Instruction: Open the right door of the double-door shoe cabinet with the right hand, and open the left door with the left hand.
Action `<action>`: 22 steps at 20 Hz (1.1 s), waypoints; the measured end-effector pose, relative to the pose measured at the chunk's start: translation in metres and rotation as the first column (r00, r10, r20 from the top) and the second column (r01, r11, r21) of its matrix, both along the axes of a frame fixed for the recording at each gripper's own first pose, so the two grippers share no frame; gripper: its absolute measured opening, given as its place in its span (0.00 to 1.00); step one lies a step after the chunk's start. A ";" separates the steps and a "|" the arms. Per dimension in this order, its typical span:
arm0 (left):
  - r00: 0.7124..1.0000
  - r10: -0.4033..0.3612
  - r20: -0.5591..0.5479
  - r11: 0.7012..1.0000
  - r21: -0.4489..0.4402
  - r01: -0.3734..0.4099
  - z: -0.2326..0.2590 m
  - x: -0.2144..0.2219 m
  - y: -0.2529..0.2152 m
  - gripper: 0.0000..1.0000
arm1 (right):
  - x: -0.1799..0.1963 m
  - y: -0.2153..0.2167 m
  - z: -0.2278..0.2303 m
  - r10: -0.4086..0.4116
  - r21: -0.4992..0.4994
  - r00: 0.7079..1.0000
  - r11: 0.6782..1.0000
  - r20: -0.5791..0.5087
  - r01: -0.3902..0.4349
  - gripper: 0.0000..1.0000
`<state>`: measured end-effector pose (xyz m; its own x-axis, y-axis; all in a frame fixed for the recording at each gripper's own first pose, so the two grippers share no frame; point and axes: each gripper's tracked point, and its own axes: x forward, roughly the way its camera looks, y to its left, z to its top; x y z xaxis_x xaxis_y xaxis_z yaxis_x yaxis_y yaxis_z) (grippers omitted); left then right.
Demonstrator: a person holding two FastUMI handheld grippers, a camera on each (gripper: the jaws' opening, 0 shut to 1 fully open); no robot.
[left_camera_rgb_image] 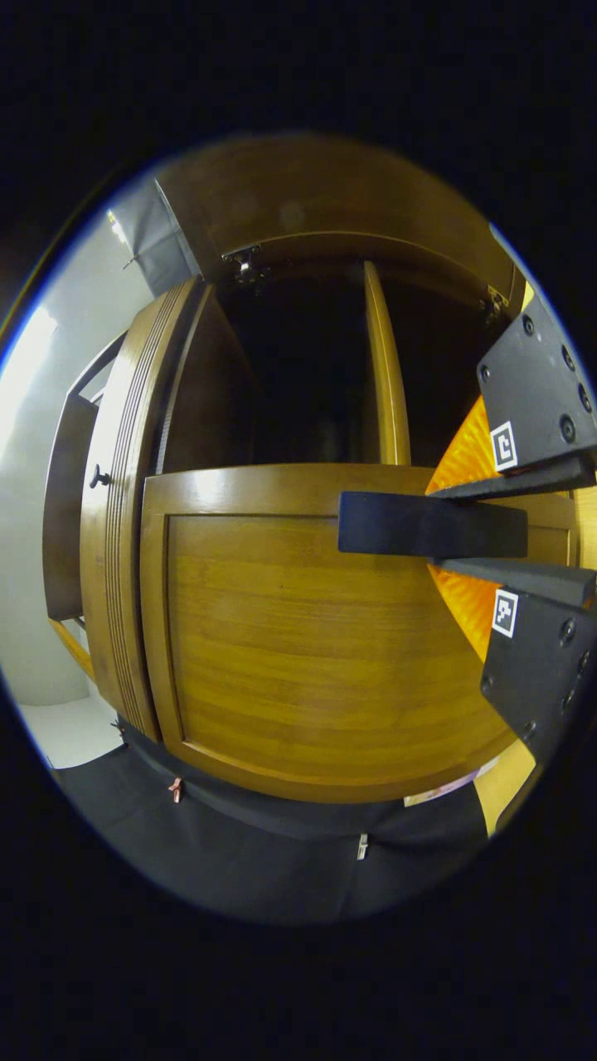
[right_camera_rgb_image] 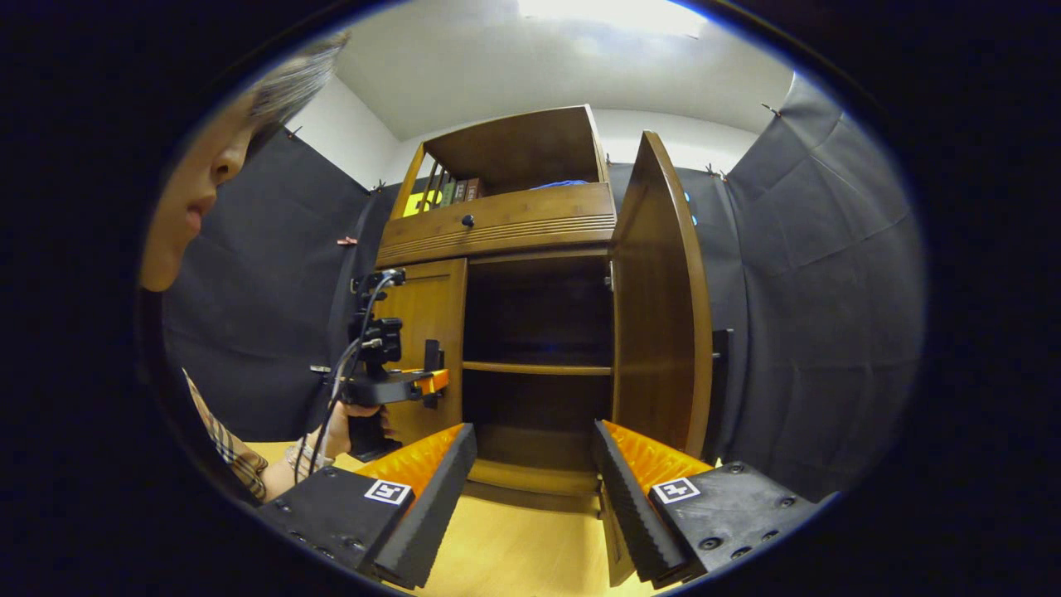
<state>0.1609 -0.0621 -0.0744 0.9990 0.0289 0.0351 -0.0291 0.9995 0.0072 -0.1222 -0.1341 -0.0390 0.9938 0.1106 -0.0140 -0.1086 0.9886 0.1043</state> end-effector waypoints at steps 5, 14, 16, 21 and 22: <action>0.999 -0.041 -0.012 0.999 -0.006 0.041 -0.002 -0.004 0.001 0.33 | 0.005 0.005 -0.006 0.011 0.031 0.999 0.999 -0.030 -0.010 0.90; 0.990 -0.138 -0.038 0.990 -0.047 0.136 0.003 -0.040 0.001 0.29 | 0.002 0.011 -0.009 -0.003 0.009 0.999 1.000 -0.050 0.003 0.90; 0.984 -0.169 -0.048 0.985 -0.054 0.167 0.003 -0.057 0.004 0.29 | 0.004 0.019 -0.005 0.007 0.013 0.999 1.000 -0.042 -0.006 0.90; 0.971 -0.232 -0.061 0.971 -0.081 0.227 0.007 -0.095 0.015 0.31 | 0.012 0.027 0.001 -0.015 0.061 1.000 0.998 -0.014 0.016 0.89; 0.967 -0.247 -0.062 0.966 -0.090 0.241 0.008 -0.102 0.017 0.32 | 0.013 0.028 0.001 -0.023 0.076 1.000 0.997 -0.013 0.024 0.89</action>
<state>0.0588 -0.0447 -0.0659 0.9760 -0.2158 -0.0298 0.2129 0.9737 -0.0812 -0.1092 -0.1064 -0.0378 0.9959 0.0886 -0.0188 -0.0838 0.9800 0.1806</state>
